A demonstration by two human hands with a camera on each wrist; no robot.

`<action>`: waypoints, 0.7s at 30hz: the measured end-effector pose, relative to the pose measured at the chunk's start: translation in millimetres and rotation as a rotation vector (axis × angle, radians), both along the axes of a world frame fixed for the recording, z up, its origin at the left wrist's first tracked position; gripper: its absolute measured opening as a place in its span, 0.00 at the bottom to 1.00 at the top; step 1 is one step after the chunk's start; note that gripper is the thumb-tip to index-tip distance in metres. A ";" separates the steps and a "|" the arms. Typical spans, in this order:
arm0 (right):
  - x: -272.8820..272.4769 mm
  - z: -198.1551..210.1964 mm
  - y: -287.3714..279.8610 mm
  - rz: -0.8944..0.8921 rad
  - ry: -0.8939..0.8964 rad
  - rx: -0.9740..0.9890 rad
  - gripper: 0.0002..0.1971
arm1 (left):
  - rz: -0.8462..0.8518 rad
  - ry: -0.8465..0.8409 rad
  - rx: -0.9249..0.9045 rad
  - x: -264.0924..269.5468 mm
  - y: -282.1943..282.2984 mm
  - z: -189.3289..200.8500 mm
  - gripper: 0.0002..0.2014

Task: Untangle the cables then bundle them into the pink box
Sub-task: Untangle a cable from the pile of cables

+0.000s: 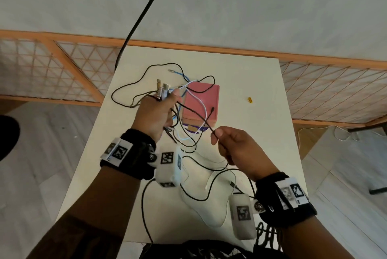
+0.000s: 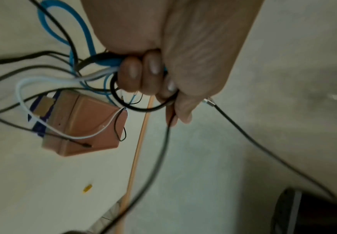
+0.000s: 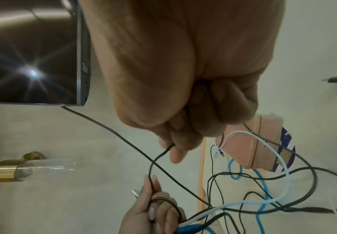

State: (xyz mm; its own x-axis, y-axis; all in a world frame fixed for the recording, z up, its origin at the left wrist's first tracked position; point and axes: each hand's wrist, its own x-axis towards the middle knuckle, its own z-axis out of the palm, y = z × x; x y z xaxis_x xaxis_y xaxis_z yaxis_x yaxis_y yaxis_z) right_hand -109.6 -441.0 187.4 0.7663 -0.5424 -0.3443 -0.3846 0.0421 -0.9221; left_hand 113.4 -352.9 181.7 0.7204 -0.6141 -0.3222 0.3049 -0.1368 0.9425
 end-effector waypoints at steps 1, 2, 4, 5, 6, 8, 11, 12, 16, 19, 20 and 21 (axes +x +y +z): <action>0.8 -1.4 -1.4 -0.005 0.000 -0.002 0.18 | -0.046 -0.011 -0.003 -4.3 0.6 0.8 0.21; 3.1 -1.9 -2.9 0.008 -0.001 -0.001 0.16 | -0.081 -0.020 0.000 -9.9 0.6 0.1 0.27; 10.1 1.5 -7.1 0.053 0.013 -0.001 0.14 | -0.139 -0.099 0.037 -21.3 -0.1 0.5 0.36; 13.4 5.5 -9.7 0.075 0.017 0.021 0.13 | -0.169 -0.167 0.059 -27.3 0.4 1.9 0.35; 16.4 10.1 -12.4 0.099 0.014 0.046 0.12 | -0.194 -0.229 0.073 -32.4 1.3 1.8 0.32; 20.4 19.9 -16.3 0.170 0.024 -0.036 0.10 | -0.212 -0.295 0.094 -41.2 2.8 5.6 0.24; 21.1 23.5 -17.8 0.287 0.108 -0.346 0.06 | -0.240 -0.318 0.125 -50.8 3.5 12.2 0.19; 20.2 22.4 -18.8 0.311 0.115 -0.357 0.06 | -0.248 -0.339 0.127 -51.0 3.6 11.4 0.20; 21.3 14.4 -29.2 0.078 0.071 -0.297 0.06 | -0.314 -0.484 0.153 -48.0 6.2 10.7 0.25; 36.8 30.7 -37.9 -0.233 0.029 -0.184 0.10 | -0.367 -0.630 0.236 -54.7 6.1 10.0 0.24; 45.0 41.3 -38.2 -0.236 0.023 -0.143 0.13 | -0.378 -0.672 0.263 -57.9 4.8 8.0 0.22; 54.0 53.4 -37.0 -0.186 0.053 -0.138 0.17 | -0.403 -0.712 0.262 -63.0 3.9 7.7 0.18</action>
State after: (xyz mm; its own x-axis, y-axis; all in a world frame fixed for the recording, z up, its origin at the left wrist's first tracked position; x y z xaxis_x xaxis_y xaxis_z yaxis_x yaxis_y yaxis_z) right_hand -55.6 -477.9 240.8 0.6318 -0.7171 -0.2942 -0.4299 -0.0083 -0.9028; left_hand 50.4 -349.0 189.4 0.5475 -0.8357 -0.0433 -0.4664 -0.3476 0.8134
